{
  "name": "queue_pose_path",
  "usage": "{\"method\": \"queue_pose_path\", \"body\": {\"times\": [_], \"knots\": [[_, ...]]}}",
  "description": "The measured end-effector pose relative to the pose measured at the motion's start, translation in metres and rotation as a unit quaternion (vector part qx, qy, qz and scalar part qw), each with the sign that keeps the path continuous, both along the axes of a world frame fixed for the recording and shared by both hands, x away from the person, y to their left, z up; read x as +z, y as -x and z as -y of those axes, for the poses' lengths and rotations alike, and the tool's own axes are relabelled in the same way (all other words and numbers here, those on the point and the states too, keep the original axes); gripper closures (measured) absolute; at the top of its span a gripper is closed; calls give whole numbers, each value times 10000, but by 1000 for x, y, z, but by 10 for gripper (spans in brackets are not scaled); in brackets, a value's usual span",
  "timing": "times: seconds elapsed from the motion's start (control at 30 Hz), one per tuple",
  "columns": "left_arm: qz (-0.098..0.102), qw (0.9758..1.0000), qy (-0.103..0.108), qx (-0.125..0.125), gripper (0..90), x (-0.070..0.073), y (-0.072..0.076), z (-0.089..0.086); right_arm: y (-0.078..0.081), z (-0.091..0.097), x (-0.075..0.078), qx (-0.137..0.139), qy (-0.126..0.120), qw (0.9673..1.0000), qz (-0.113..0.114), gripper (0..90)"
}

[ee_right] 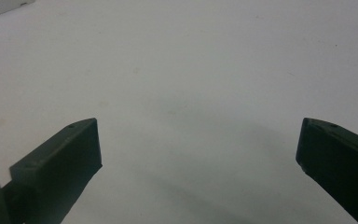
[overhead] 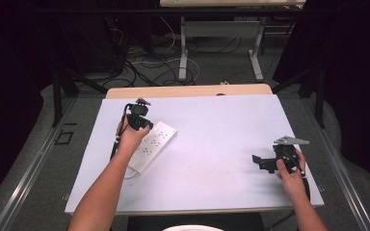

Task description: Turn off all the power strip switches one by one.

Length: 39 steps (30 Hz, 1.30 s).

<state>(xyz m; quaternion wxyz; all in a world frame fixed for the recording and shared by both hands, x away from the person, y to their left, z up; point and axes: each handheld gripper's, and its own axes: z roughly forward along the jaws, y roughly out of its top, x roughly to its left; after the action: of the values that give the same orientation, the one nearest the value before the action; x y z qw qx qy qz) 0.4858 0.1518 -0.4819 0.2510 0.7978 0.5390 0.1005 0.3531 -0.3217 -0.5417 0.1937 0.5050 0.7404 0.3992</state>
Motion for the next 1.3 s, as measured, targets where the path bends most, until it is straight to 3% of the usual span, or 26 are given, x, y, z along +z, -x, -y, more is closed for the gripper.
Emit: {"method": "queue_pose_path", "body": {"times": [0.4,1.3], "knots": [[-20,10000,21,-10,900,2,-13,11,1,3,1,-10,32,10000,63,0],[-197,9997,-28,132,900,-21,-26,16,1,4,0,11,38,10000,50,0]]}}
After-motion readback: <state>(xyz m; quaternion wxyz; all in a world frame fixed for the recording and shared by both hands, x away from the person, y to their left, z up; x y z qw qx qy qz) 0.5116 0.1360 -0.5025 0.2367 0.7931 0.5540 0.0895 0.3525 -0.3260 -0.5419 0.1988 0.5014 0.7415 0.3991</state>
